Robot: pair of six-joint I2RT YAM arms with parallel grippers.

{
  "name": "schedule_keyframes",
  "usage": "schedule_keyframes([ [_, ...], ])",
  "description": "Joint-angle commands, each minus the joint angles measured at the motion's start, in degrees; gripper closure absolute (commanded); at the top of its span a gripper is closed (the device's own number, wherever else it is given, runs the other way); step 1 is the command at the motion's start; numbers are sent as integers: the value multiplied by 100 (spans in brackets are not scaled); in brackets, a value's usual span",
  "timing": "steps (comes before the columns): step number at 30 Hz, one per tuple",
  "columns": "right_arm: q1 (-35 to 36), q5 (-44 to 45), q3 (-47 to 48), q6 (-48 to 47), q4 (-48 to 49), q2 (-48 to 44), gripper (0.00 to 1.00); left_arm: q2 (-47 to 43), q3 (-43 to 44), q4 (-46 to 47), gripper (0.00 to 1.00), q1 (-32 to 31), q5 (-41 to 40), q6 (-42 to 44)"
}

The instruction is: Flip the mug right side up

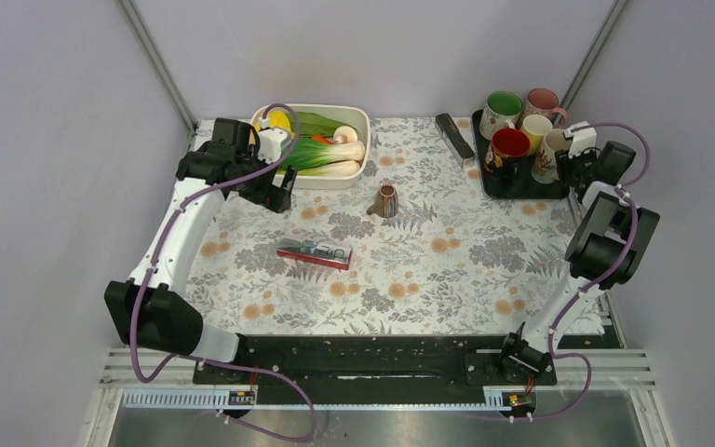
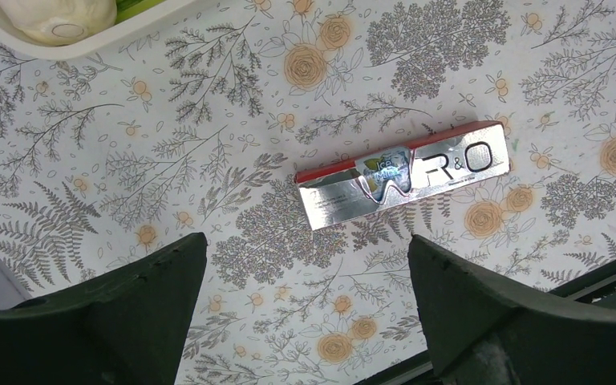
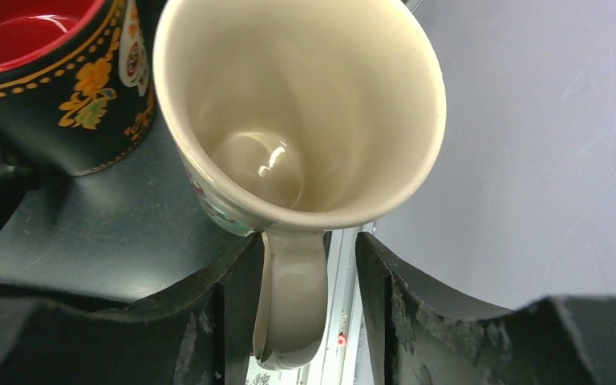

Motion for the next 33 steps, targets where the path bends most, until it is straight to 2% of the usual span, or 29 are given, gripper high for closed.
schedule_keyframes([
  [1, -3, 291, 725, -210, -371, 329, 46, 13, 294, 111, 1, 45, -195, 29],
  [5, 21, 535, 1247, -220, -879, 614, 46, 82, 394, 113, 1, 42, -210, -1],
  [11, 74, 658, 1675, -409, -1098, 855, 45, 180, 540, 110, 1, 44, -231, -39],
  [20, 243, 722, 1947, -455, -1364, 993, 41, 136, 502, 112, 1, 40, -303, -33],
  [25, 247, 911, 1796, -307, -1300, 783, 28, 70, 444, 115, 1, 40, -252, 8],
  [30, 234, 1453, 1419, -113, -948, 349, 6, -82, 333, 114, 1, 41, -158, 61],
  [33, 219, 1736, 1052, 27, -782, -13, 2, -223, 307, 113, 1, 40, 29, 109],
])
